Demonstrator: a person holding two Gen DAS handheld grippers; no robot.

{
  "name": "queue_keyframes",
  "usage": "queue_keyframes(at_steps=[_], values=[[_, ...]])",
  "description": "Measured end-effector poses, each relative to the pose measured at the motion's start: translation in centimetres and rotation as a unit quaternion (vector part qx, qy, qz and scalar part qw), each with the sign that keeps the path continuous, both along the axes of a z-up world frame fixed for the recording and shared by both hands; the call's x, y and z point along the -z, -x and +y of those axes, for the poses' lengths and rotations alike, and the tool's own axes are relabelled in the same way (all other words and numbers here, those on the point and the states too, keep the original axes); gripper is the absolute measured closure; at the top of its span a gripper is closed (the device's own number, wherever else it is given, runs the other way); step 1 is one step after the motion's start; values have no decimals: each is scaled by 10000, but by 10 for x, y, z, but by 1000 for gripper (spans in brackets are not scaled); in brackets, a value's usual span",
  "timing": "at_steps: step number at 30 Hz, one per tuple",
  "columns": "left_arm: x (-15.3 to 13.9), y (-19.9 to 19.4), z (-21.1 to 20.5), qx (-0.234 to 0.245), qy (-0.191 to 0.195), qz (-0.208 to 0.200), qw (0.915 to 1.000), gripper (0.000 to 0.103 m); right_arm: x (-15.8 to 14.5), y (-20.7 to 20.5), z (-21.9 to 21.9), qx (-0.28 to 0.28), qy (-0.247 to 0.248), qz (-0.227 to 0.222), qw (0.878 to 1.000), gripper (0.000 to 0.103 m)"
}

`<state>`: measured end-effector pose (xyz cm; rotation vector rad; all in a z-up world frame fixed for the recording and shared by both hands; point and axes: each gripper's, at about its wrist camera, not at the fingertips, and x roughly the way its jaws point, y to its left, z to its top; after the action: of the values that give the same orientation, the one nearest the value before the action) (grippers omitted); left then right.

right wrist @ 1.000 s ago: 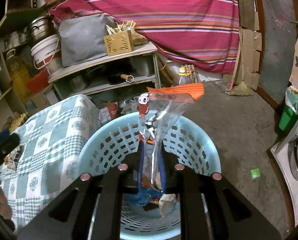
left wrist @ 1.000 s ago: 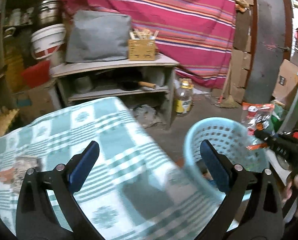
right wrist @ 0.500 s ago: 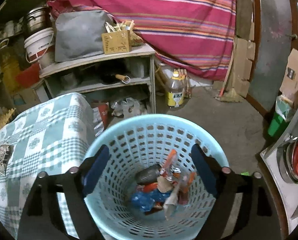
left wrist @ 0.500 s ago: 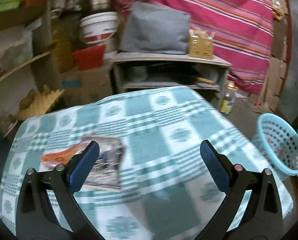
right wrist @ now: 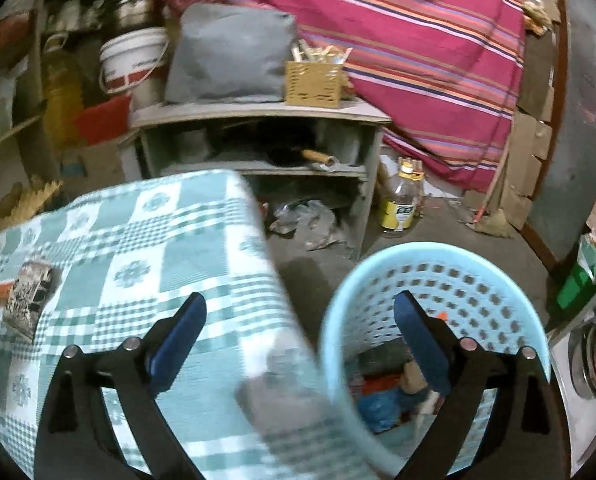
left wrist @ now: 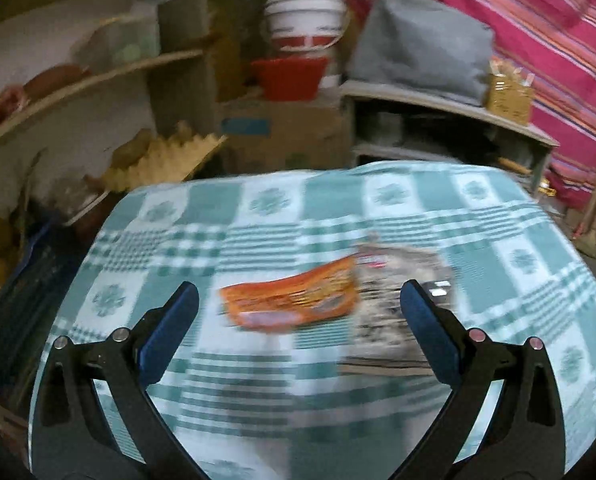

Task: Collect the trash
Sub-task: 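Grasp the orange snack bag with the left tool while the right tool grasps the dark printed snack bag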

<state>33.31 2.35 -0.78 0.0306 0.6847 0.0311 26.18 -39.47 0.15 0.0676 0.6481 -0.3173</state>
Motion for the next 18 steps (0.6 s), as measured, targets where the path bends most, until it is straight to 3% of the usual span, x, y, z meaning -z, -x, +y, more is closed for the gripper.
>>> queue_keyframes(at_steps=[9,18], values=[[28,-30,48,-338,318,567,9973,6,20,-34,57,-333,-350,199,9986,9],[50,-58,49,-143,652,979,9930,8,33,-56,94,-590,-532,381,9961,9]])
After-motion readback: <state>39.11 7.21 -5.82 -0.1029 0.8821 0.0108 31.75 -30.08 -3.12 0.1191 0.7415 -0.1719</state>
